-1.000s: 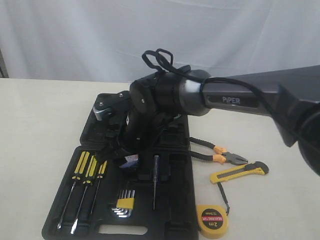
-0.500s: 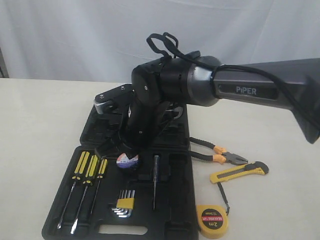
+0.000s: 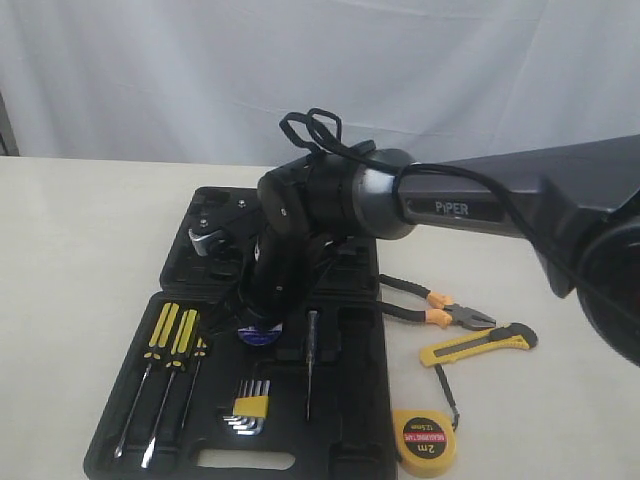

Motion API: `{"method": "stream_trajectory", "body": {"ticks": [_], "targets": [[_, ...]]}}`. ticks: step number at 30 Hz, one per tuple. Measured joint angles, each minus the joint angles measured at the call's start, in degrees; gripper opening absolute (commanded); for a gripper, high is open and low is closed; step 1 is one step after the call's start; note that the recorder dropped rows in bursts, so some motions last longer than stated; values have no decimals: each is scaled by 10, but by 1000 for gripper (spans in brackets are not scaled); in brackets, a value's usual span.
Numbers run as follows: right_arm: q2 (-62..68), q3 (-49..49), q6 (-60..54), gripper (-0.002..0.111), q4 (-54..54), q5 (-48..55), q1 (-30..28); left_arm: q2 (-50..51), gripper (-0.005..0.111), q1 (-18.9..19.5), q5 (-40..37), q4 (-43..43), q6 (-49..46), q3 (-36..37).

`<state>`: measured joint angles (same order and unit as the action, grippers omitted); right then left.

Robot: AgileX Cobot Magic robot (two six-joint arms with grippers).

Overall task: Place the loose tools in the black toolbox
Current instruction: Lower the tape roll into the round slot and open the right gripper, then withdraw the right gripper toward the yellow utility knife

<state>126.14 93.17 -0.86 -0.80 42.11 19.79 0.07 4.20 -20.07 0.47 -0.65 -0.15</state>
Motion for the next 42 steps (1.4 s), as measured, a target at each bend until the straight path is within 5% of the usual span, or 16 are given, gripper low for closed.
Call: {"method": "stream_trajectory", "body": {"ticks": [42], "targets": [[9, 3, -13, -1, 4, -26, 0, 0, 0, 0, 0, 0, 0, 0]]}}
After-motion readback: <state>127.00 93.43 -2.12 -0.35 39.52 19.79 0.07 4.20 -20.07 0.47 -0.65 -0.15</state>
